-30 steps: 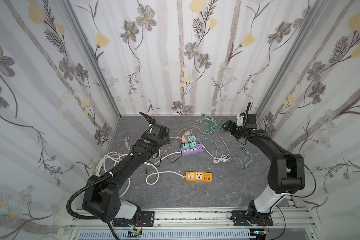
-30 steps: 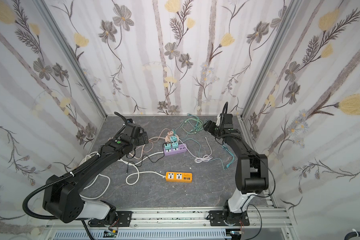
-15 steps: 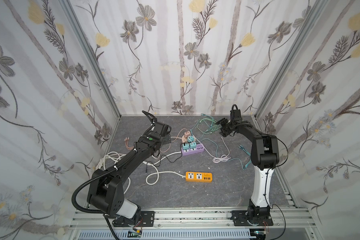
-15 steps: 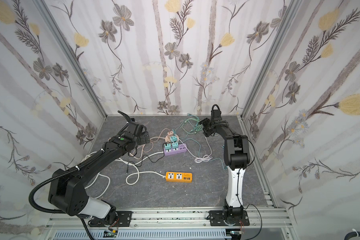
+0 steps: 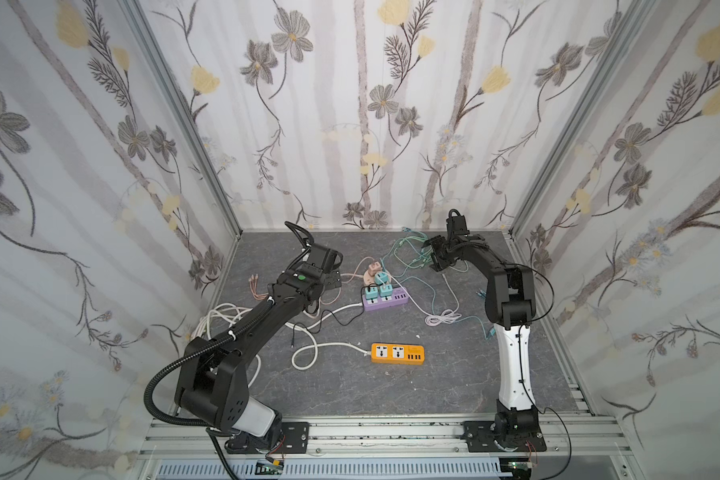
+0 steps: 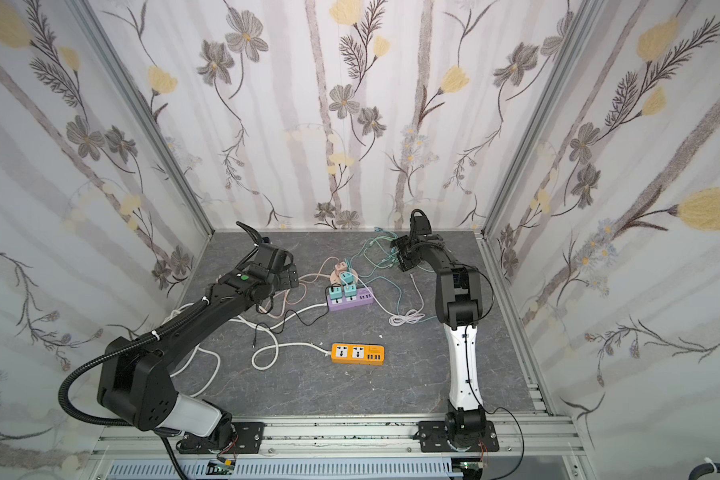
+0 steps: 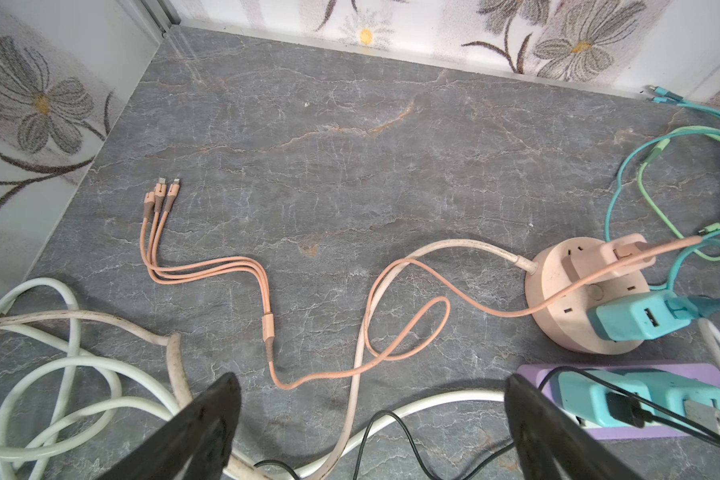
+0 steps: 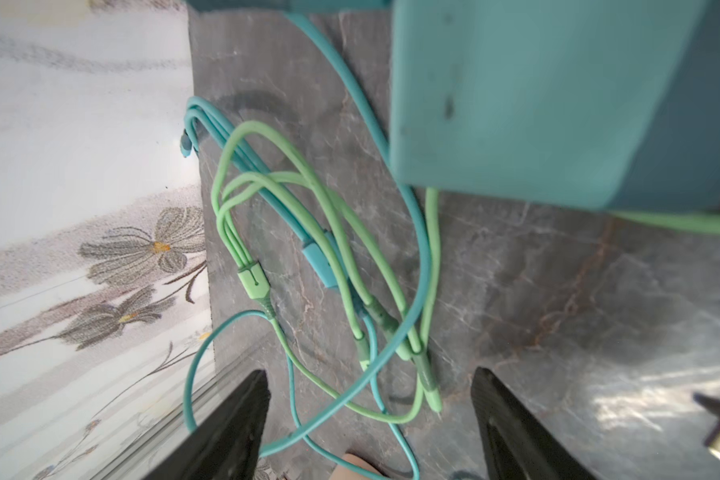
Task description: Insert the plug
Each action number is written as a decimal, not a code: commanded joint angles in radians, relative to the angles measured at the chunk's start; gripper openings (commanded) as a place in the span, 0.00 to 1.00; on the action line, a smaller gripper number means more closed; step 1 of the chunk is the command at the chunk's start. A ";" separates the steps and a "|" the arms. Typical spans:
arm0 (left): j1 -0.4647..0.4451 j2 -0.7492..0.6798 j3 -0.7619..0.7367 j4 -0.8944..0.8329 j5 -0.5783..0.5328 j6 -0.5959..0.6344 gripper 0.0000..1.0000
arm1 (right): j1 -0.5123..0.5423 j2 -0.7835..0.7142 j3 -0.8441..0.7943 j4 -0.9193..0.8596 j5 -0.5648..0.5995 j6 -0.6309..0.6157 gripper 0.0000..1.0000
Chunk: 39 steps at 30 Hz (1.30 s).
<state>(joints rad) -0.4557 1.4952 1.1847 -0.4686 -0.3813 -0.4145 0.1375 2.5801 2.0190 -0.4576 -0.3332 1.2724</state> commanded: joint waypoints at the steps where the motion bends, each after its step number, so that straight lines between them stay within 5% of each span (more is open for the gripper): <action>1: 0.000 0.004 0.007 -0.012 -0.032 0.007 1.00 | 0.009 0.028 0.051 -0.018 0.056 0.056 0.78; 13: 0.000 0.005 -0.008 -0.017 -0.108 0.020 1.00 | 0.020 0.042 0.086 -0.088 0.066 0.133 0.73; 22: 0.000 0.023 -0.002 -0.008 -0.179 0.046 1.00 | 0.034 0.155 0.362 -0.372 0.090 0.117 0.51; 39: -0.001 0.061 0.029 -0.035 -0.153 0.045 1.00 | 0.037 0.155 0.372 -0.363 0.072 0.039 0.05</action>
<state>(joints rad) -0.4557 1.5547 1.1988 -0.4915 -0.5339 -0.3481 0.1738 2.7358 2.3836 -0.8257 -0.2577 1.3258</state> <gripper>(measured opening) 0.997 0.063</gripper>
